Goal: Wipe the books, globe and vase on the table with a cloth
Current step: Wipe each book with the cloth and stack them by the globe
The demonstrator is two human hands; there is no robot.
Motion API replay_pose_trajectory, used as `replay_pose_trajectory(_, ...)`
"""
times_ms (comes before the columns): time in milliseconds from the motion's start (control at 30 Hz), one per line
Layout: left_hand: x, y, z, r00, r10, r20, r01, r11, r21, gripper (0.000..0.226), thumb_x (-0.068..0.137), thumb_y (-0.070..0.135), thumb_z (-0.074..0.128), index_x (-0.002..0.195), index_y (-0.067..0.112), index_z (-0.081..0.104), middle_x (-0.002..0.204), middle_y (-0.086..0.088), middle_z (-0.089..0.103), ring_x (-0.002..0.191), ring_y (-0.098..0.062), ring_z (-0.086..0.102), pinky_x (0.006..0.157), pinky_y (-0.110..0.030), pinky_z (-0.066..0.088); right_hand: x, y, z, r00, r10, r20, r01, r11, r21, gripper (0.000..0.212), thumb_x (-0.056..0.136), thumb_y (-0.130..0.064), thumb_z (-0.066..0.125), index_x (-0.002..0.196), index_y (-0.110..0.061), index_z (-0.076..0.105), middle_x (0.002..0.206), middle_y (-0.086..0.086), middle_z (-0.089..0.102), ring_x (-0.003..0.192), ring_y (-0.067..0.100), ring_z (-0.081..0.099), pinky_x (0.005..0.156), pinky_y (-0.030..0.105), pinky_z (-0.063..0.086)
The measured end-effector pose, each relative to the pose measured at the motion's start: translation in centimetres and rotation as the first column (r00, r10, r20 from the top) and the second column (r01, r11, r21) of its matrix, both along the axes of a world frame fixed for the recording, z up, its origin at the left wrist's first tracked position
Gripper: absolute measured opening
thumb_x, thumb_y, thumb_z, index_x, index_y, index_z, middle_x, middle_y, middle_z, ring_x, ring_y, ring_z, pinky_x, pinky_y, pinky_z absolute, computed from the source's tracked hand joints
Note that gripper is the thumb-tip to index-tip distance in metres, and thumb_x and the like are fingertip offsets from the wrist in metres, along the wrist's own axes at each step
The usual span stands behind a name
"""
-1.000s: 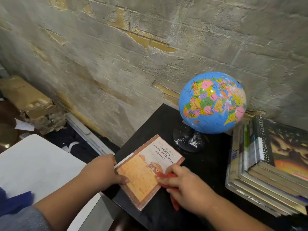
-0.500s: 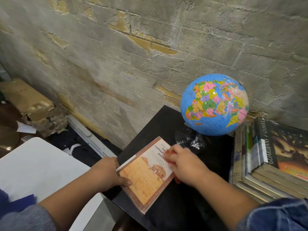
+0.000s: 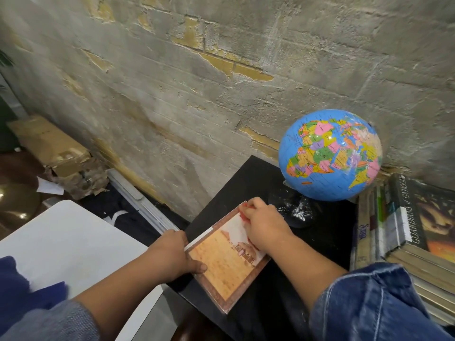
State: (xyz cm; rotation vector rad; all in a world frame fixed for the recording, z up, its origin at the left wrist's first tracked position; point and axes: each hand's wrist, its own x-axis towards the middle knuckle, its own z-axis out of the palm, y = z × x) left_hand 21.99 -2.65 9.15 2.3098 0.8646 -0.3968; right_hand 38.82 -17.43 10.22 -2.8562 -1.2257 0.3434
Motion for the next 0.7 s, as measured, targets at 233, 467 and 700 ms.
replay_pose_trajectory(233,0.2,0.1,0.2,0.998,-0.051,-0.034,0.054,0.994,0.094,0.064,0.059,0.057,0.080,0.104,0.019,0.055,0.101,0.002,0.051,0.092,-0.013,0.056,0.075,-0.027,0.049,-7.5,-1.9,0.3,0.885,0.456,-0.093,-0.444,0.888,0.121,0.045,0.095,-0.033,0.049,0.140,-0.030,0.045,0.136,-0.009,0.031,0.111,0.022,0.038,0.094,0.039,0.043)
replay_pose_trajectory(467,-0.5,-0.3,0.8,0.995,-0.099,0.034,0.099,0.995,-0.005,0.043,0.071,0.050,0.075,0.098,0.025,0.052,0.097,0.007,0.060,0.087,-0.010,0.060,0.076,-0.029,0.054,-7.2,-8.7,0.8,0.924,0.255,-0.285,-0.198,0.957,0.214,0.035,0.088,-0.028,0.059,0.120,-0.041,0.064,0.118,-0.018,0.048,0.111,0.006,0.047,0.099,0.026,0.041)
replay_pose_trajectory(700,-2.7,-1.8,2.6,0.904,0.232,0.359,-0.065,0.904,-0.422,0.014,0.099,0.026,0.046,0.105,0.017,0.055,0.080,-0.013,0.071,0.066,-0.026,0.070,0.060,-0.036,0.058,-6.1,-13.5,2.8,0.897,0.013,-0.443,0.130,0.948,0.291,0.014,0.082,-0.035,0.070,0.091,-0.045,0.070,0.098,-0.018,0.057,0.098,-0.001,0.058,0.095,0.023,0.046)
